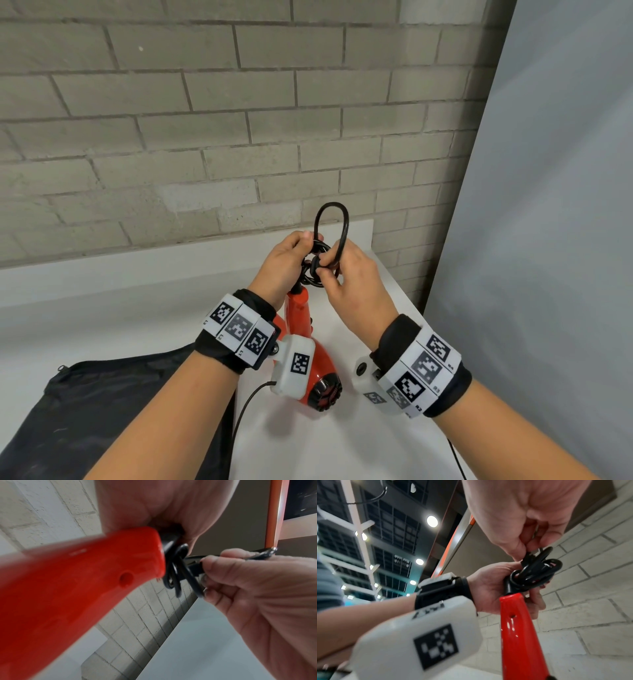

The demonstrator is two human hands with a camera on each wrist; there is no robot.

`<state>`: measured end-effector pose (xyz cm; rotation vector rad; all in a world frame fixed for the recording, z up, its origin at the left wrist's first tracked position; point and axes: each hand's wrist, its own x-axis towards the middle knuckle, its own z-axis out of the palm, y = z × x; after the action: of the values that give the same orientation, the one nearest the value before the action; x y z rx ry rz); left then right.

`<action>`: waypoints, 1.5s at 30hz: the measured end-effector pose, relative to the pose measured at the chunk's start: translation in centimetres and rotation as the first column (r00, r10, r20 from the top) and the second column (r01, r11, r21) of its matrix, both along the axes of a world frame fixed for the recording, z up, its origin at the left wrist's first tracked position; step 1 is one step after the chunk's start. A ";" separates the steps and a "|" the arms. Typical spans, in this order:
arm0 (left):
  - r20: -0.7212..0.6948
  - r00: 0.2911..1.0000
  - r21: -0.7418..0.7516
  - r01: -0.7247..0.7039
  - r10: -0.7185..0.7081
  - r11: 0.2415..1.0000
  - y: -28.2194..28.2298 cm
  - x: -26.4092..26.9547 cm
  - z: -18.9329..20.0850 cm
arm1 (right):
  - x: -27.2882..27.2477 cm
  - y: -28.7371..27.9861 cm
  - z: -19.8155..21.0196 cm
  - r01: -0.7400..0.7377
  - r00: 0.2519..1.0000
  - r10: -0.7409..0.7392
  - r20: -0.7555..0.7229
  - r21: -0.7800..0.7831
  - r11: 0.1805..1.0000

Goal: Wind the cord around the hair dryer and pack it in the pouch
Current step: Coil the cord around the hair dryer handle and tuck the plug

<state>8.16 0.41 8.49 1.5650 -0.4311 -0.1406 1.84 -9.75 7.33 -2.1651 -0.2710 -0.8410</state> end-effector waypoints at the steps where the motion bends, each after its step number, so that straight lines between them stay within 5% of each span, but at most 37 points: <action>1: 0.009 1.000 0.007 0.011 -0.011 1.000 0.0 -0.1 0.0 | -0.1 0.1 0.0 0.019 1.000 -0.018 0.018 -0.041 0.999; 6: 0.071 0.996 0.017 0.060 -0.061 0.998 -0.1 -0.3 0.1 | -0.1 0.1 0.0 0.117 0.990 -0.105 0.091 -0.133 0.984; 11: 0.078 0.994 0.013 0.075 -0.075 0.997 -0.3 -0.4 0.1 | 1.1 -0.7 -1.0 0.120 0.990 -0.129 0.063 0.125 0.985; 16: 0.104 0.992 -0.013 0.070 -0.069 0.997 -0.5 -0.4 0.0 | 2.8 -1.6 -1.4 -0.165 0.961 0.235 -0.147 0.376 0.912; 26: 0.001 0.999 -0.110 0.039 -0.039 0.993 0.2 0.1 0.0 | 2.3 -4.7 -5.1 -0.184 0.903 0.164 -0.396 -0.014 0.983; 32: -0.050 0.994 -0.183 0.088 -0.099 0.979 0.1 0.2 0.0 | 2.0 -7.5 -9.4 -0.078 0.709 -0.108 -0.697 -0.230 0.970; 36: -0.042 0.990 -0.116 0.128 -0.134 0.985 -0.5 0.1 -0.1 | 2.3 -6.2 -7.4 -0.113 0.744 0.071 -0.664 -0.020 0.993; 41: -0.029 0.979 -0.072 0.200 -0.202 0.977 -0.4 -0.2 0.3 | 2.1 -4.4 -5.1 -0.243 0.769 0.363 -0.527 0.284 0.927; 45: -0.075 0.975 -0.104 0.200 -0.209 0.974 -0.2 -0.4 0.8 | 1.9 -4.2 -4.1 -0.222 0.812 0.389 -0.435 0.387 0.895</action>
<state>7.78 0.22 9.30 1.4124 -0.5237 -0.3404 3.76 -13.99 3.27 -1.8771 -0.1958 -0.0997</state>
